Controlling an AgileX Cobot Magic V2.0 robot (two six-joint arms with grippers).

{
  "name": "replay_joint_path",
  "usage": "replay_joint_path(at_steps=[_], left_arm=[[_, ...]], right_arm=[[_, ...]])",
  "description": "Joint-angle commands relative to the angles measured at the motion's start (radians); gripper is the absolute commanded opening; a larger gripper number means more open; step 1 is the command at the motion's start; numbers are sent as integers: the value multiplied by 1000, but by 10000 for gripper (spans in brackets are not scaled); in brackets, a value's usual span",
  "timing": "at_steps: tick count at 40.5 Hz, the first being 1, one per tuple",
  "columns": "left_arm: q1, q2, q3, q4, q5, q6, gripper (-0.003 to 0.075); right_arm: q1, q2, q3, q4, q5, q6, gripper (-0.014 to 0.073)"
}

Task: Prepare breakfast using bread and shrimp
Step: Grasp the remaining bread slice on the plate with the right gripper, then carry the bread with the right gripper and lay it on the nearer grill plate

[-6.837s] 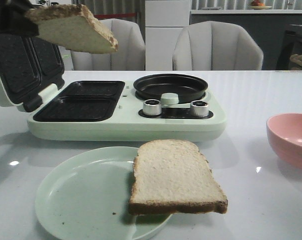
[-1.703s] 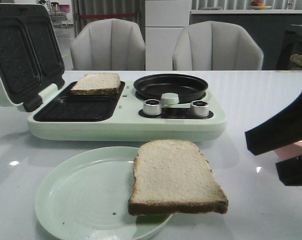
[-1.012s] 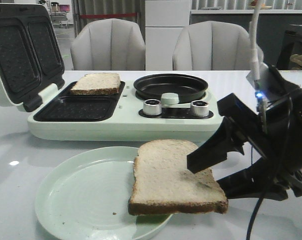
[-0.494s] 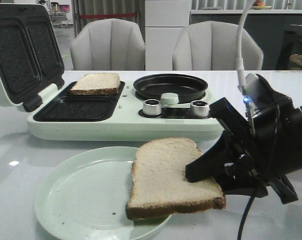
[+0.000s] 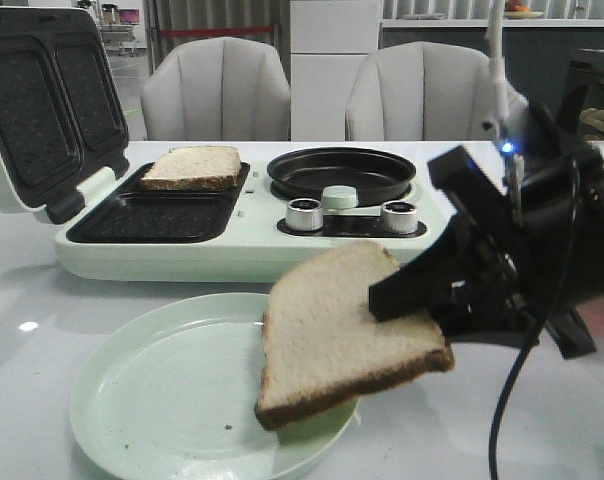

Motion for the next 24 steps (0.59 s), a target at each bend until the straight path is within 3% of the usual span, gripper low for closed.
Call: replay_joint_path(at_steps=[1, 11, 24], left_arm=[[-4, 5, -28, 14, -68, -4, 571], [-4, 5, -28, 14, -68, -4, 571], [-4, 5, -28, 14, -68, -4, 571]], right_arm=[[1, -131, -21, 27, 76, 0, 57], [8, -273, -114, 106, 74, 11, 57], [195, -69, -475, 130, -161, 11, 57]])
